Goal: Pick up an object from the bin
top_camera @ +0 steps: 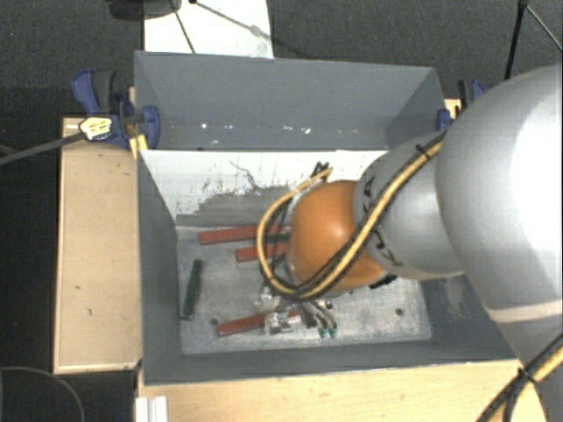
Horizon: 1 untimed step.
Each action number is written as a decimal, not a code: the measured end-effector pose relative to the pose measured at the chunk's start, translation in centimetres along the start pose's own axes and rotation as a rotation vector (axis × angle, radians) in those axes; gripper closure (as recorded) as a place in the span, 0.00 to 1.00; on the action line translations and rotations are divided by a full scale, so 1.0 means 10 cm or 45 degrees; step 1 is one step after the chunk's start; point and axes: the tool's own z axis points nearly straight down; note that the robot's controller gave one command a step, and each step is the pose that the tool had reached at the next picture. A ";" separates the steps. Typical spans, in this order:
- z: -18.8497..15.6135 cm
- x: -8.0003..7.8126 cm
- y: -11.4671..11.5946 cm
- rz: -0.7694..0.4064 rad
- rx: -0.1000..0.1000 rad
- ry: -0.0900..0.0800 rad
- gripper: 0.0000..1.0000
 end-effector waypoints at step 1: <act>-1.48 -0.02 -0.08 -0.051 0.001 0.003 1.00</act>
Offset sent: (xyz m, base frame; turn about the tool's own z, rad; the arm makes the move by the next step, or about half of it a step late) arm 0.0000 0.0000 0.0000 0.0000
